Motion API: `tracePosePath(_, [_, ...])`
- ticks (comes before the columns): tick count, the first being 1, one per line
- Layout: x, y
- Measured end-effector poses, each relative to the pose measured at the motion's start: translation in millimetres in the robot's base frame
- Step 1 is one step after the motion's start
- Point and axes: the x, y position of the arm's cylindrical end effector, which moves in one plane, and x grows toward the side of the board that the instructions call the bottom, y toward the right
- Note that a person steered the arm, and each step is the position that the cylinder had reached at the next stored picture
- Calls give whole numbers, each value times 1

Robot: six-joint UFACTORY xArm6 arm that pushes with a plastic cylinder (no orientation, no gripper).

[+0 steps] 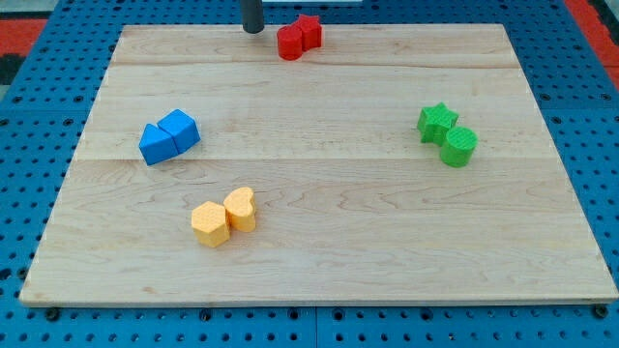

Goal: Separate the red star from the red circle

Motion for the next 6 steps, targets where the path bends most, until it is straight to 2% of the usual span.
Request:
tracePosePath(2, [18, 78])
tracePosePath(3, [66, 98])
tracePosePath(4, [19, 88])
tracePosePath(6, [2, 109])
